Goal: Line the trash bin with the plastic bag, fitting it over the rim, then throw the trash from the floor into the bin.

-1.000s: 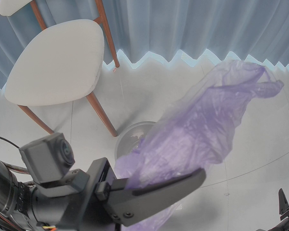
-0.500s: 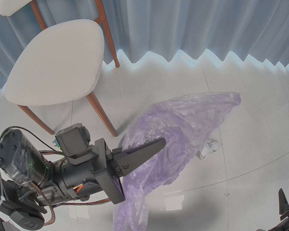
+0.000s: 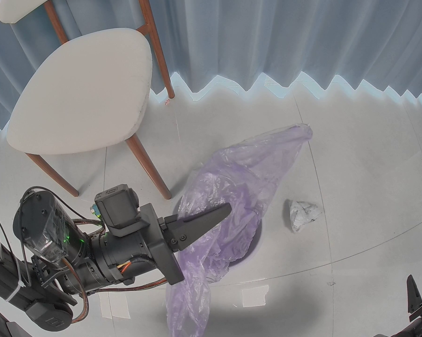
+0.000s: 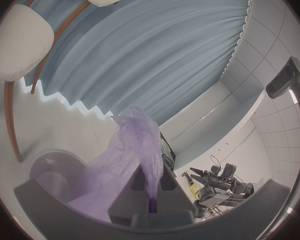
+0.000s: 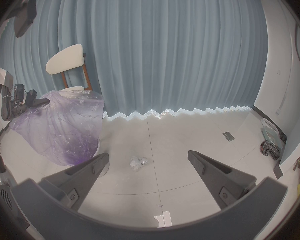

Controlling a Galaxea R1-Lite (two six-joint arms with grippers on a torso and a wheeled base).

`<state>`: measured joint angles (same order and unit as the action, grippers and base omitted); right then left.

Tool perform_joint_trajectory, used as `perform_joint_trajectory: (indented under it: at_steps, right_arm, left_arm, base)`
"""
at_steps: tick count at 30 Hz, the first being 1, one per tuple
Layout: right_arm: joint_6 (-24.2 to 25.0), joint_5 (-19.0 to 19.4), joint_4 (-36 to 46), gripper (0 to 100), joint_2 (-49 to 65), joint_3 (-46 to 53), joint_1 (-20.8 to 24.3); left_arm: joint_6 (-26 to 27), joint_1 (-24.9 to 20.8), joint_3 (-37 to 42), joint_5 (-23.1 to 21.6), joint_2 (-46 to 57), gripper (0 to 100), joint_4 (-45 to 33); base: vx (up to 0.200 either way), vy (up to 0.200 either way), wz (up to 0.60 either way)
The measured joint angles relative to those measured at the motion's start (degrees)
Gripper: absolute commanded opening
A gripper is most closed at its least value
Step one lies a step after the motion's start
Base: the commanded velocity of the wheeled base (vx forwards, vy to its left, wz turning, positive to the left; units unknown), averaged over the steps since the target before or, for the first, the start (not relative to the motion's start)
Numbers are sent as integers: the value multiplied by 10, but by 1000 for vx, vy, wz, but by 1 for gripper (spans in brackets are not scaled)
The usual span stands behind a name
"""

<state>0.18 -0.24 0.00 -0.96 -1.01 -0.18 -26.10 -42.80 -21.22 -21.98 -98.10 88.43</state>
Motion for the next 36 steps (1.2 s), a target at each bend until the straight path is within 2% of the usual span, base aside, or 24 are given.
perform_joint_trajectory:
  at_steps: [14,18,23,28,36]
  right_arm:
    - [0,0,0,100,0,0,0]
    - [0,0,0,100,0,0,0]
    - [0,0,0,100,0,0,0]
    - [0,0,0,100,0,0,0]
    - [0,0,0,100,0,0,0]
  left_arm:
    - [4,17,-3,2,-4,0,0]
    - [29,20,0,3,-24,0,0]
    - [99,30,-2,4,-64,0,0]
    - [103,37,-10,4,-80,0,0]
    - [104,49,-30,4,-32,0,0]
  base:
    - [0,0,0]
    - [0,0,0]
    - [0,0,0]
    - [0,0,0]
    - [0,0,0]
